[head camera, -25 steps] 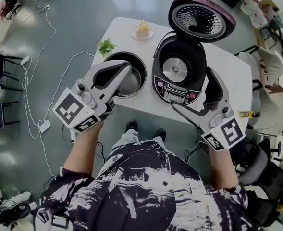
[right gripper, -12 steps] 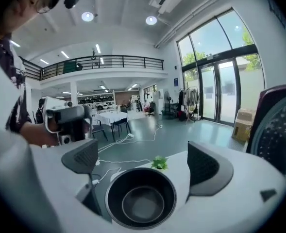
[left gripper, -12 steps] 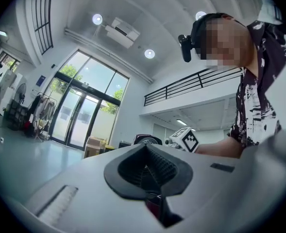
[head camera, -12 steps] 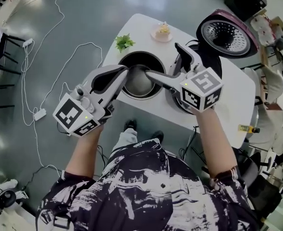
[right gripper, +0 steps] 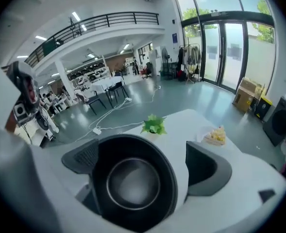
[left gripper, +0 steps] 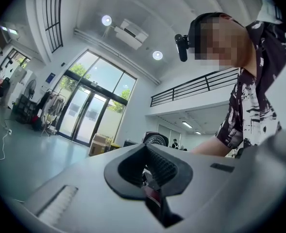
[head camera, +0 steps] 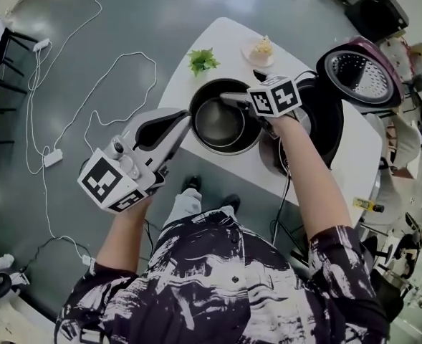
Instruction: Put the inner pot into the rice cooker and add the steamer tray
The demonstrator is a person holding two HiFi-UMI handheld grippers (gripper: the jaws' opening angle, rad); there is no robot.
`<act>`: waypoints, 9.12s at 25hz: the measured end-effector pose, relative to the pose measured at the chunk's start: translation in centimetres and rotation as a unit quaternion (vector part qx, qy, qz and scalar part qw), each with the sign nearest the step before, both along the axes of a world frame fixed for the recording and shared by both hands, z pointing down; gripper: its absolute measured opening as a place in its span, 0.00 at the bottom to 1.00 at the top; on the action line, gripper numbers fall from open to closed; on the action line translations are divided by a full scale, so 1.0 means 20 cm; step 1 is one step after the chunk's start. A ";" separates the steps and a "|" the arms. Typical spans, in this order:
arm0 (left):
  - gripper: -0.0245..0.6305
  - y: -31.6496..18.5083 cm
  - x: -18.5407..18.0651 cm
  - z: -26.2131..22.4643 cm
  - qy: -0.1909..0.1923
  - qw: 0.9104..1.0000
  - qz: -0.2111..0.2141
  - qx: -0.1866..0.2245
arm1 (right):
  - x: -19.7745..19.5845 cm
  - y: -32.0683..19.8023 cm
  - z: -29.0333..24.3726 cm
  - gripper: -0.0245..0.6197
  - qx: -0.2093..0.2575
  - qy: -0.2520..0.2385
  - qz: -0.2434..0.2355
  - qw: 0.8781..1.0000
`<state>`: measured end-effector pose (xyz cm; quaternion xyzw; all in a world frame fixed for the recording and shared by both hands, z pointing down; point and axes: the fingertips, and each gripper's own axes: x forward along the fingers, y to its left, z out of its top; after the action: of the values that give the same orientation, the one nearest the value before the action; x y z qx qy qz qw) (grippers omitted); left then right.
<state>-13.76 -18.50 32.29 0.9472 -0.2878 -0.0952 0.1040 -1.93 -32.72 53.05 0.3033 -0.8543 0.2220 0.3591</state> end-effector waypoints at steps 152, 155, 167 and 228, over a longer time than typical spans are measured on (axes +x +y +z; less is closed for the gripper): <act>0.04 -0.04 0.87 -0.22 -0.002 0.987 0.159 0.032 | 2.00 0.45 0.08 0.09 -0.180 0.018 0.403 0.897; 0.04 -0.03 0.88 -0.23 -0.002 0.986 0.162 0.034 | 2.00 0.47 0.07 0.10 -0.185 -0.045 0.426 0.884; 0.04 0.07 1.08 -0.26 -0.009 0.978 0.203 0.041 | 2.05 0.61 -0.04 0.05 -0.156 -0.165 0.436 0.871; 0.04 0.38 1.54 -0.26 -0.011 0.953 0.301 0.043 | 2.86 1.57 0.06 0.04 -0.102 -0.056 0.563 0.818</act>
<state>17.07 -10.92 27.15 0.9945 0.0135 -0.0615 0.0837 55.19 -1.31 54.27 0.6800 -0.5257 0.4879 0.1522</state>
